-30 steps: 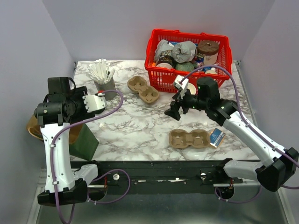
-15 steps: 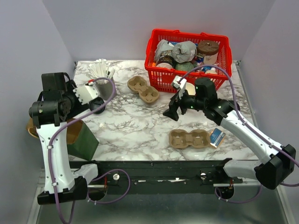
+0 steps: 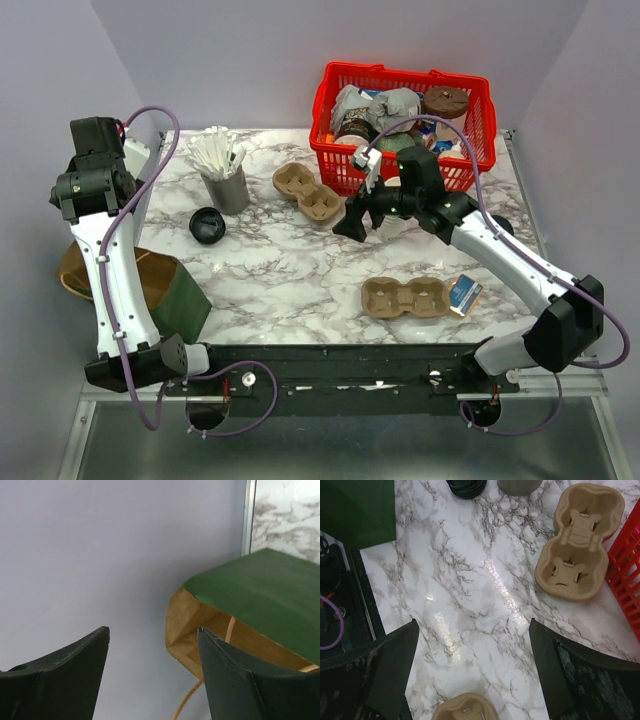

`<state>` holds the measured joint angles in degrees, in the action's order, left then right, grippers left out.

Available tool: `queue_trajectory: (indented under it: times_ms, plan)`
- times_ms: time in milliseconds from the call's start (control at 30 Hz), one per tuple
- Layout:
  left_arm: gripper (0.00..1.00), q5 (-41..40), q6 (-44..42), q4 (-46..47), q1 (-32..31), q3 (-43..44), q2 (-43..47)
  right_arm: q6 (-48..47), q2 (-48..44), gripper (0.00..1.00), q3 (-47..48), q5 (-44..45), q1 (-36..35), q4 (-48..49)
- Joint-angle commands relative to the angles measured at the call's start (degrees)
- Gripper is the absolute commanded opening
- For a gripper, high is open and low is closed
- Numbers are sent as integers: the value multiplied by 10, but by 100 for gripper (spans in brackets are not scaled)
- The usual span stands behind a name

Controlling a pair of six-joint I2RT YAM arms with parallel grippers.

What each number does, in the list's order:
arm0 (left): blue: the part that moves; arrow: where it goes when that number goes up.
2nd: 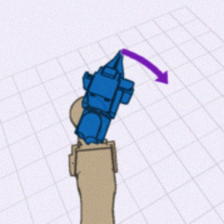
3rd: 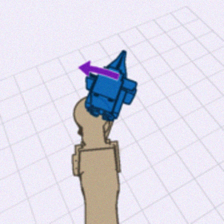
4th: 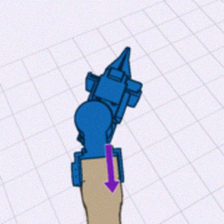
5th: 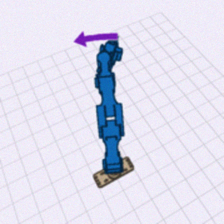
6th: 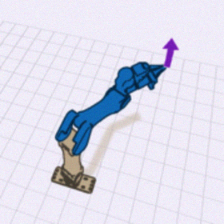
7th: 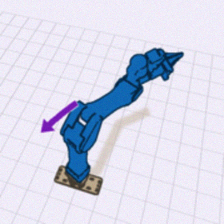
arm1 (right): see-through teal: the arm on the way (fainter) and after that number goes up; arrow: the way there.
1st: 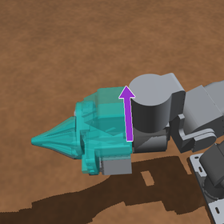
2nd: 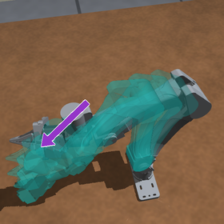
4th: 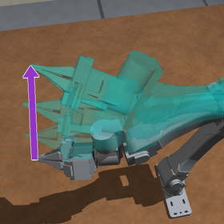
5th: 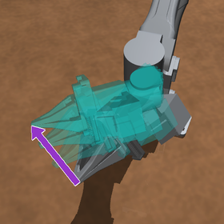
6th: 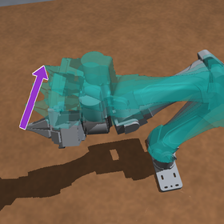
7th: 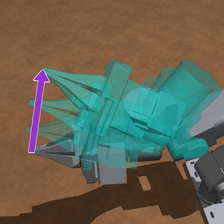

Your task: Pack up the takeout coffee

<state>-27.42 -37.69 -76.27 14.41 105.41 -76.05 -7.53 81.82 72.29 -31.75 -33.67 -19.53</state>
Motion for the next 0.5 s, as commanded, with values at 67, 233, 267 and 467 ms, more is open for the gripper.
queue_trajectory:
  times_ms: [67,233,267,467]
  plan:
    - [84,-17,-135,-100,18,-123,77,13,32,100,45,-25,2,-6]
    - [85,20,-165,-106,18,-137,75,25,49,100,57,-37,2,-9]
    - [85,24,-168,-105,18,-139,71,26,51,100,58,-38,2,-9]
    - [85,12,-222,-105,18,-154,46,26,46,100,44,-36,2,-5]
